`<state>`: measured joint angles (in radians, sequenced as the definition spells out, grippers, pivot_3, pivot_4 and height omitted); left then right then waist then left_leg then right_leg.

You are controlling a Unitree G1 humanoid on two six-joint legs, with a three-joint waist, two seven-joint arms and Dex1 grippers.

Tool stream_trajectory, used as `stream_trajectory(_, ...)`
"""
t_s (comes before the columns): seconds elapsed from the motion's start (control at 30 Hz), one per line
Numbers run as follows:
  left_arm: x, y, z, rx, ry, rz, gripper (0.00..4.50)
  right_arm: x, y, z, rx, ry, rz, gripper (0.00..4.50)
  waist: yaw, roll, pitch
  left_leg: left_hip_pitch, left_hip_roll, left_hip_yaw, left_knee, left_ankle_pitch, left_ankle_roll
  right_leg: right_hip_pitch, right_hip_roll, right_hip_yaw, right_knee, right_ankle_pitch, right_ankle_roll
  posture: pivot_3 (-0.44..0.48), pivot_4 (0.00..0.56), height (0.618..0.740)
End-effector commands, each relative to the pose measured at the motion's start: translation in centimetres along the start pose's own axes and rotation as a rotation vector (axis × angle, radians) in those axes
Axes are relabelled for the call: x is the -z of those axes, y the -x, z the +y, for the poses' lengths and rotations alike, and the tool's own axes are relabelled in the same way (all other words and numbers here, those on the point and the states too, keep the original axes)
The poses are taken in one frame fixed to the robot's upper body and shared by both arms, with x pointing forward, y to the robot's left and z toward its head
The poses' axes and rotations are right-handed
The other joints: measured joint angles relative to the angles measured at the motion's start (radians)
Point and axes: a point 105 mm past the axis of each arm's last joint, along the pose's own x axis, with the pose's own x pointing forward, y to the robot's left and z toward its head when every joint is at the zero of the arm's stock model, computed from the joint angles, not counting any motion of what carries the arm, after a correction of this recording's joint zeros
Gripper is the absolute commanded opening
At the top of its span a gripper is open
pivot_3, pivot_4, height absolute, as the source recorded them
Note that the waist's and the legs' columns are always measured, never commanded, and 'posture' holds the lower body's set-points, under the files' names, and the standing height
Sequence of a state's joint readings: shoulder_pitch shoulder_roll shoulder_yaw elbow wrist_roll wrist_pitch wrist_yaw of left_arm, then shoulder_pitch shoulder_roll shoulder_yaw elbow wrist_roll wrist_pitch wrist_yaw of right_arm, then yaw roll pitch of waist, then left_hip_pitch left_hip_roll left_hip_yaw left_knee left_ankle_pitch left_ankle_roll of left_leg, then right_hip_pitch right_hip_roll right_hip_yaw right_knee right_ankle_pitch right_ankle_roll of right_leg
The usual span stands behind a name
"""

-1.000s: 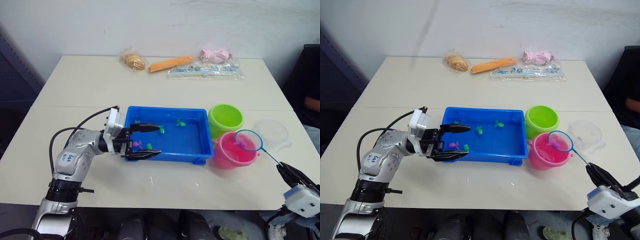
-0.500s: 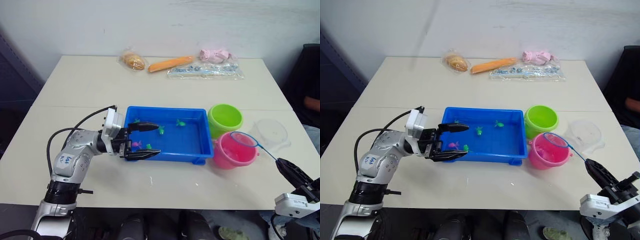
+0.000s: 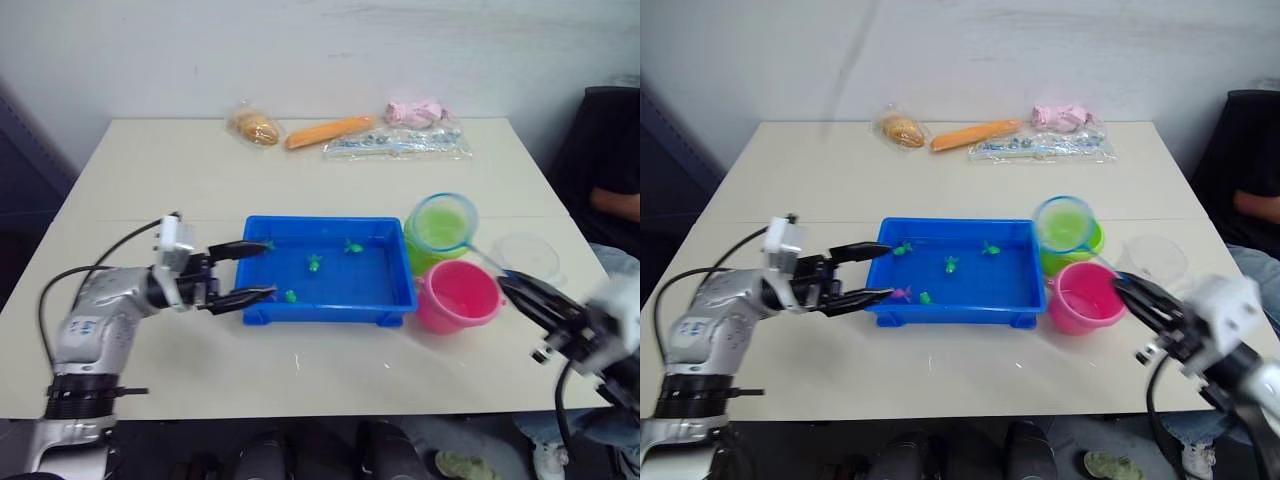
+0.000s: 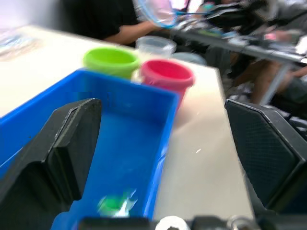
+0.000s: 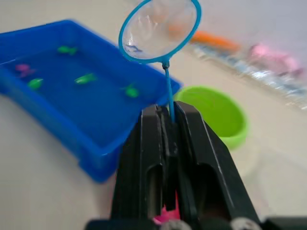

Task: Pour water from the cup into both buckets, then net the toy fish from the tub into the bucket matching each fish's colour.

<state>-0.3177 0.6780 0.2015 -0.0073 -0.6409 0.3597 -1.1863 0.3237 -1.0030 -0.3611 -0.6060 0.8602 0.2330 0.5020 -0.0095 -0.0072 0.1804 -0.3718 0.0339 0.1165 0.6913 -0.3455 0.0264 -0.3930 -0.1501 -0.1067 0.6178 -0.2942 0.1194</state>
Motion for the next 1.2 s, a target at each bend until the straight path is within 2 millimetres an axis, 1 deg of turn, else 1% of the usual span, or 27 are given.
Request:
stream_trajectory(0.03, -0.6, 1.3, 0.2, -0.042, -0.061, 0.011, 4.43, 0.2, -1.9, 1.5, -0.111, -0.081, 0.071, 0.0, 0.013, 0.0, 0.0, 0.0, 0.0, -0.001, -0.001, 0.0, -0.001, 0.0, 0.0, 0.0, 0.0, -0.001, -0.001, 0.0, 0.15, 0.74)
stream_trajectory(0.07, -0.5, 1.5, 0.2, -0.051, -0.068, 0.017, 4.43, 0.0, -2.3, 1.6, -0.126, -0.084, 0.076, 0.0, 0.02, 0.0, 0.0, -0.001, 0.0, -0.002, -0.002, 0.0, -0.002, -0.001, 0.001, -0.001, 0.0, -0.001, -0.002, 0.0, 0.15, 0.74)
stream_trajectory(0.1, -0.4, 2.1, 0.4, -0.078, -0.077, 0.025, 4.43, 0.1, -3.3, 1.8, -0.152, -0.083, 0.103, 0.0, 0.023, 0.0, 0.0, -0.002, 0.0, -0.003, -0.002, 0.001, -0.004, -0.002, 0.001, -0.001, 0.0, -0.002, -0.003, 0.0, 0.15, 0.74)
stream_trajectory(0.17, -0.1, 3.8, 0.6, -0.143, -0.089, 0.045, 4.43, 0.0, -6.1, 2.5, -0.237, -0.082, 0.143, 0.0, 0.017, -0.001, 0.0, -0.004, 0.0, -0.002, -0.003, 0.001, -0.004, -0.004, 0.002, -0.004, -0.001, -0.002, -0.003, 0.0, 0.15, 0.74)
stream_trajectory(0.23, 0.3, 4.9, 0.6, -0.178, -0.097, 0.068, 4.43, 0.0, -7.9, 3.1, -0.3, -0.056, 0.189, 0.0, 0.005, -0.001, 0.001, -0.005, -0.001, 0.001, -0.002, 0.002, -0.003, -0.005, 0.001, -0.006, -0.002, -0.001, -0.001, 0.0, 0.15, 0.74)
stream_trajectory(0.33, 0.5, 5.5, 0.4, -0.199, -0.105, 0.086, 4.43, 0.4, -9.7, 3.0, -0.3, -0.016, 0.234, 0.0, 0.007, -0.001, 0.001, -0.005, -0.001, 0.002, -0.003, 0.001, -0.002, -0.005, 0.001, -0.006, -0.003, 0.0, 0.0, 0.0, 0.15, 0.74)
stream_trajectory(0.47, 0.7, 6.1, 0.2, -0.231, -0.118, 0.104, 4.43, 0.5, -11.9, 3.9, -0.347, -0.001, 0.261, 0.0, 0.007, -0.001, 0.001, -0.009, -0.002, 0.001, -0.003, 0.001, -0.002, -0.007, 0.001, -0.009, -0.001, 0.0, 0.0, 0.0, 0.15, 0.74)
stream_trajectory(0.53, 0.8, 6.4, 0.2, -0.241, -0.125, 0.125, 4.43, 0.4, -13.0, 4.3, -0.365, 0.019, 0.27, 0.0, 0.005, -0.001, 0.0, -0.015, -0.002, 0.002, -0.002, 0.001, -0.002, -0.013, 0.0, -0.009, 0.0, 0.001, 0.001, 0.0, 0.15, 0.74)
stream_trajectory(0.6, 0.9, 6.8, 0.4, -0.26, -0.143, 0.154, 4.43, 0.7, -13.8, 4.3, -0.369, 0.045, 0.29, 0.0, 0.004, -0.001, 0.0, -0.018, -0.002, 0.004, -0.001, 0.001, -0.001, -0.018, 0.001, -0.009, 0.003, 0.001, 0.002, 0.0, 0.15, 0.74)
stream_trajectory(0.77, 0.9, 7.1, 0.3, -0.249, -0.159, 0.192, 4.43, 0.7, -15.5, 4.8, -0.388, 0.084, 0.304, 0.0, 0.002, -0.001, 0.0, -0.019, -0.002, 0.004, 0.0, 0.001, -0.002, -0.018, 0.001, -0.01, 0.003, 0.001, 0.002, 0.0, 0.15, 0.74)
stream_trajectory(0.87, 0.6, 6.7, 0.2, -0.233, -0.154, 0.187, 4.43, 0.9, -16.5, 5.0, -0.39, 0.154, 0.326, 0.0, -0.002, -0.001, 0.001, -0.019, -0.002, 0.005, 0.0, 0.001, -0.002, -0.019, 0.001, -0.01, 0.004, 0.001, 0.002, 0.0, 0.15, 0.74)
stream_trajectory(1.03, 0.4, 6.0, -0.1, -0.181, -0.136, 0.21, 4.43, 1.1, -17.6, 6.0, -0.439, 0.202, 0.338, 0.0, -0.01, -0.001, 0.0, -0.019, -0.002, 0.005, 0.0, 0.001, -0.002, -0.019, 0.001, -0.011, 0.004, 0.001, 0.002, 0.0, 0.15, 0.74)
stream_trajectory(1.17, 0.3, 5.8, -0.4, -0.115, -0.143, 0.288, 4.43, 1.2, -18.2, 6.5, -0.468, 0.237, 0.349, 0.0, -0.02, -0.001, 0.001, -0.019, -0.002, 0.005, 0.0, 0.001, -0.002, -0.019, 0.001, -0.011, 0.004, 0.001, 0.002, 0.0, 0.15, 0.74)
stream_trajectory(1.2, 0.0, 5.7, -0.4, -0.087, -0.151, 0.304, 4.43, 1.1, -18.4, 6.7, -0.478, 0.236, 0.351, 0.0, -0.021, -0.001, 0.001, -0.019, -0.002, 0.005, 0.0, 0.001, -0.002, -0.019, 0.001, -0.011, 0.004, 0.001, 0.002, 0.0, 0.15, 0.74)
